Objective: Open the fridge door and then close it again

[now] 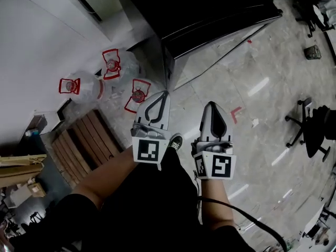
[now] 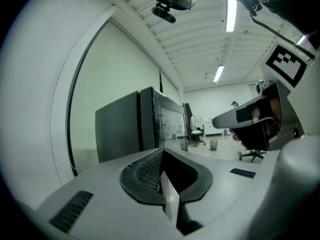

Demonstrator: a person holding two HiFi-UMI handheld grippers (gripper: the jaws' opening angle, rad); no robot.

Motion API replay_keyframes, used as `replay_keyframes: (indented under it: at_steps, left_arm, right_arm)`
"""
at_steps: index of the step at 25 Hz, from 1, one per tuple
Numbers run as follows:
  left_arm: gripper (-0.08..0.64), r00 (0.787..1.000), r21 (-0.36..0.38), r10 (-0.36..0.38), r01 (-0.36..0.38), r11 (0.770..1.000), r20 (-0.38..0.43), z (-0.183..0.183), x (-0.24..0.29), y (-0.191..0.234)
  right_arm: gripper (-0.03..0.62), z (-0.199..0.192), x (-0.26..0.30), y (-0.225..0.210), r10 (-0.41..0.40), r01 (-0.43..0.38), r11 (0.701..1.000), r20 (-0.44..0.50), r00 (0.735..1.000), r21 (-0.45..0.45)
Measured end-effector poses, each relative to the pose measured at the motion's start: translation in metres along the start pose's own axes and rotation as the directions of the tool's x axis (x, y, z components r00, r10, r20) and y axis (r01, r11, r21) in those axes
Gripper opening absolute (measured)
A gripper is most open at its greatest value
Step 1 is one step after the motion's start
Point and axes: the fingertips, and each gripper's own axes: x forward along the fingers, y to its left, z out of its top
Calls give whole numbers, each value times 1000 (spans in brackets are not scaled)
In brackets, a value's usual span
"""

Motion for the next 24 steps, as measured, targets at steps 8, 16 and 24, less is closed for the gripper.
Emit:
replay_keyframes:
  at_steps: [8, 16, 24]
  left_arm:
    - [8, 987, -214, -116, 138, 967, 114, 96, -48, -9]
    - [8, 966, -224, -182, 221, 949, 181, 144, -91, -29]
    - [8, 957, -207, -173, 223, 953, 235, 176, -111, -44]
  right_arm:
    - [15, 70, -43, 51, 64, -61, 997, 56, 996, -50]
    - [15, 104, -81, 86, 124, -114, 989, 111, 986, -96]
    - [15, 118, -109, 85, 145, -130, 982, 109, 983, -137]
